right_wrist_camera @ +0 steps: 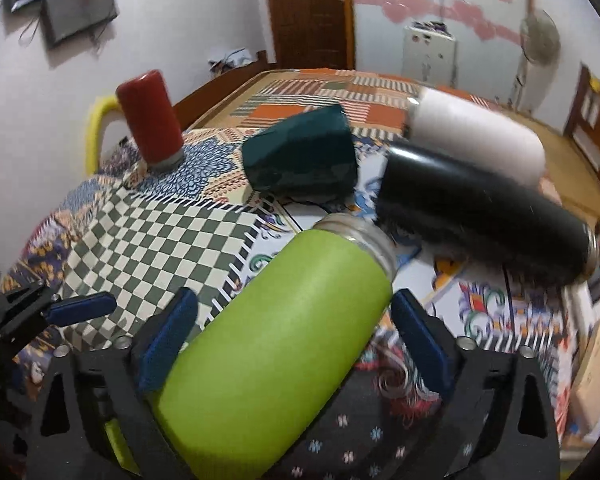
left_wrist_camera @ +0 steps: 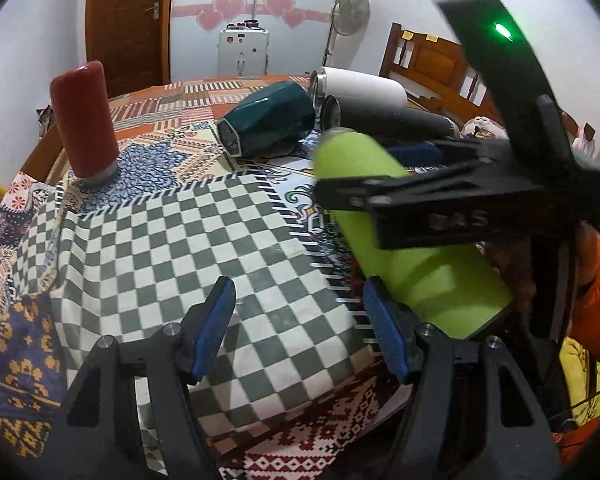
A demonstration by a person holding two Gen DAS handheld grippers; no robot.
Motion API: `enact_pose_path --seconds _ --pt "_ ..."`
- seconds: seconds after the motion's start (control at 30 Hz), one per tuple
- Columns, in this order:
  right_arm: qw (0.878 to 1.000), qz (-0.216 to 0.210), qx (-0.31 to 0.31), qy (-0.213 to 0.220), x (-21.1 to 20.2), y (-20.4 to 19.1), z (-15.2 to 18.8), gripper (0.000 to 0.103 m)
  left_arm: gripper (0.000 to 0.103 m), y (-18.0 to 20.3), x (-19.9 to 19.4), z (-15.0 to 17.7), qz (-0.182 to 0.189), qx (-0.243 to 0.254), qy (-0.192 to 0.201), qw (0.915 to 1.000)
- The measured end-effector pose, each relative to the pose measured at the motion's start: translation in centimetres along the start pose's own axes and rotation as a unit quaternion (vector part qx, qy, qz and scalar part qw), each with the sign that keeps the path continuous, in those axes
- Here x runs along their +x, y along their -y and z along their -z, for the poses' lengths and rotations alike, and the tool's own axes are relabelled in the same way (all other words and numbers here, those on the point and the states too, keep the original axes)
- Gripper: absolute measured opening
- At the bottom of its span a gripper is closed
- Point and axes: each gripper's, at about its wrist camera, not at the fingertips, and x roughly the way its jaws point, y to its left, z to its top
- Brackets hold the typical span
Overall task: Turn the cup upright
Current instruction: 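Grasp the lime-green cup with the right gripper while the left gripper releases it, then rotate the lime-green cup upright with the right gripper, opening facing up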
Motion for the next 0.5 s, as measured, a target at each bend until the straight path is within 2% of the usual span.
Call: enact_pose_path --seconds 0.1,0.2,0.3,0.5 --pt "0.999 -0.001 -0.023 -0.032 0.6 -0.4 -1.2 0.079 0.066 0.2 -0.1 0.0 -0.003 -0.003 0.002 1.0000" --pt "0.999 0.014 -0.034 -0.035 -0.4 -0.4 -1.3 0.081 0.066 0.0 -0.5 -0.1 0.003 -0.010 0.009 0.9999" --pt "0.999 0.017 -0.036 -0.036 -1.3 -0.1 -0.9 0.083 0.066 0.2 -1.0 -0.1 -0.014 -0.002 0.021 0.9997" --pt "0.996 -0.026 -0.002 -0.082 -0.6 0.5 -0.1 0.083 0.066 0.2 -2.4 0.2 -0.041 0.007 0.040 0.9983"
